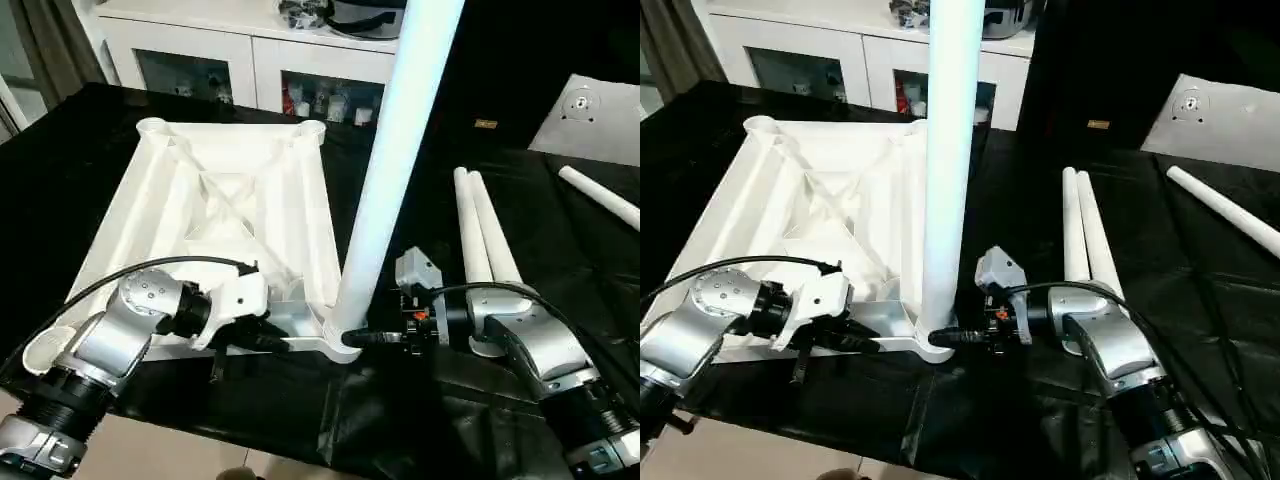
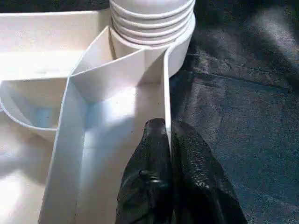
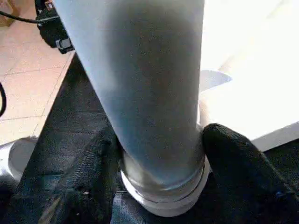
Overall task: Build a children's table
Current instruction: Rotate leg to tighten
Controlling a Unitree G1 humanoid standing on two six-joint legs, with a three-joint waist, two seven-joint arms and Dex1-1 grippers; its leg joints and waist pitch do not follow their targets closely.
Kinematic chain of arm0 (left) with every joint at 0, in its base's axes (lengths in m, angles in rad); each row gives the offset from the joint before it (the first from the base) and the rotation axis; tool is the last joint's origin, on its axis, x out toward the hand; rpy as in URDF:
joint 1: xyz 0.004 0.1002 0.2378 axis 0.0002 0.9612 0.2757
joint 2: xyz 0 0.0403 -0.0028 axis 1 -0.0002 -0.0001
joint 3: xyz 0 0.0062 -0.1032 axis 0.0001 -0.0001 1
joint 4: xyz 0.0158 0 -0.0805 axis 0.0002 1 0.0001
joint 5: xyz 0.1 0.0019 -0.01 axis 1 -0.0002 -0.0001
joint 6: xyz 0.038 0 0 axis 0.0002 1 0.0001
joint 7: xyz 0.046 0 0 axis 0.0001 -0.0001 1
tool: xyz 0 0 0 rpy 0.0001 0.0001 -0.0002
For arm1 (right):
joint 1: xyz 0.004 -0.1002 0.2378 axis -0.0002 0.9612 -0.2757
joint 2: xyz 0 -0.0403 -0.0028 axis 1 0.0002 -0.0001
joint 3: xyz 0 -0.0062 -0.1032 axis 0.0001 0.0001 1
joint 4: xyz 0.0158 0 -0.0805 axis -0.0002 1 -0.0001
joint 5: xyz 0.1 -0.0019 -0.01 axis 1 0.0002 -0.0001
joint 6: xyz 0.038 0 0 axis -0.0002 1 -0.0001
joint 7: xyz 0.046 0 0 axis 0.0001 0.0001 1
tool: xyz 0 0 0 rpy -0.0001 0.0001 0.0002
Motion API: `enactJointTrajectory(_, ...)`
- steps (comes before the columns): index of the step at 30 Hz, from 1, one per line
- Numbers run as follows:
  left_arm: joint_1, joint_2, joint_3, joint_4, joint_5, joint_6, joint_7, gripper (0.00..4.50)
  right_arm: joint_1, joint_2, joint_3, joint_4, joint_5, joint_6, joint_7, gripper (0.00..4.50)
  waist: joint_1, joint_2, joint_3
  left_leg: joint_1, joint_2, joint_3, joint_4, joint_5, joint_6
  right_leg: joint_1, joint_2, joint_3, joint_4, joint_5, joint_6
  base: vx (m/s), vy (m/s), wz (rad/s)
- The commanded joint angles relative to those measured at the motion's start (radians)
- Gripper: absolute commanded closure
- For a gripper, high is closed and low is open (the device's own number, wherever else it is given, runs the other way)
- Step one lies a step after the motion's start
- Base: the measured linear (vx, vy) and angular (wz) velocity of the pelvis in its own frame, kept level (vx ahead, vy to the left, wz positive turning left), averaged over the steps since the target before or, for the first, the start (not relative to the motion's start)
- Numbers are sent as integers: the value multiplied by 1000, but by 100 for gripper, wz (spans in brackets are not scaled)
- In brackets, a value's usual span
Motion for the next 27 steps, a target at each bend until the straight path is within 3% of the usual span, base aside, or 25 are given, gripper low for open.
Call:
enactJointTrajectory(1, 1, -23, -22, -17, -2, 0, 8, 450, 18, 18, 15, -33, 18, 18, -10, 195, -5, 7, -53, 9, 49, -8, -65, -123, 36, 41, -71, 36, -58, -15, -250, 0, 0, 0)
enactJointTrajectory(6, 7, -65, 12, -27, 7, 73, 120, 450, 57, 55, 8, -67, 18, 37, -87, 228, -6, 5, -46, 13, 51, -10, -72, -188, 7, 36, -72, 38, -68, -125, -232, 0, 0, 0)
enactJointTrajectory(9, 22, -147, 69, -80, -19, 205, 259, 450, 88, 142, -5, -65, -36, 71, -276, 236, -12, 2, -38, 10, 49, -14, -79, -245, -19, 33, -74, 39, -80, -258, -200, 0, 0, 0)
enactJointTrajectory(10, 24, -161, 76, -89, -16, 223, 286, 450, 88, 164, -11, -58, -42, 81, -315, 240, -14, 4, -38, 14, 47, -14, -79, -267, -28, 27, -74, 40, -85, -322, -181, 0, 0, 0)
enactJointTrajectory(12, 23, -183, 85, -97, -10, 248, 326, 450, 83, 197, -24, -44, -50, 94, -373, 244, -23, 1, -39, 6, 45, -21, -82, -267, -33, 32, -75, 39, -88, -363, -154, 0, 0, 0)
enactJointTrajectory(13, 22, -222, 101, -107, -2, 286, 389, 450, 77, 245, -37, -29, -60, 105, -446, 245, -35, 3, -40, 6, 45, -19, -80, -259, -34, 28, -73, 42, -87, -344, -153, 0, 0, 0)
enactJointTrajectory(17, 18, -285, 125, -122, 12, 342, 489, 450, 66, 315, -56, -7, -77, 130, -559, 247, -48, 3, -41, 2, 43, -19, -78, -237, -28, 27, -70, 42, -88, -310, -161, 0, 0, 0)
enactJointTrajectory(18, 8, -359, 153, -130, 49, 385, 623, 450, 48, 385, -79, 24, -98, 161, -681, 248, -50, 5, -44, 1, 43, -19, -77, -222, -26, 31, -69, 41, -85, -277, -165, 0, 0, 0)
enactJointTrajectory(19, 7, -364, 154, -132, 52, 389, 632, 450, 47, 389, -78, 26, -102, 160, -688, 248, -56, 4, -44, -1, 44, -19, -77, -206, -27, 29, -66, 41, -82, -237, -175, 0, 0, 0)
enactJointTrajectory(22, 6, -405, 144, -145, 69, 400, 698, 450, 40, 421, -64, 42, -135, 140, -736, 248, -54, 3, -49, -1, 41, -16, -71, -162, -11, 36, -66, 41, -79, -153, -182, 0, 0, 0)
enactJointTrajectory(24, 10, -401, 130, -149, 73, 393, 691, 450, 43, 426, -65, 39, -139, 127, -741, 192, -51, 4, -51, -2, 40, -15, -69, -124, 7, 40, -64, 40, -73, -74, -191, 0, 0, 0)
enactJointTrajectory(27, 22, -379, 113, -150, 77, 371, 662, 450, 53, 421, -77, 30, -146, 100, -754, 158, -51, 9, -50, -1, 40, -13, -70, -108, 22, 41, -64, 38, -72, -18, -204, 0, 0, 0)
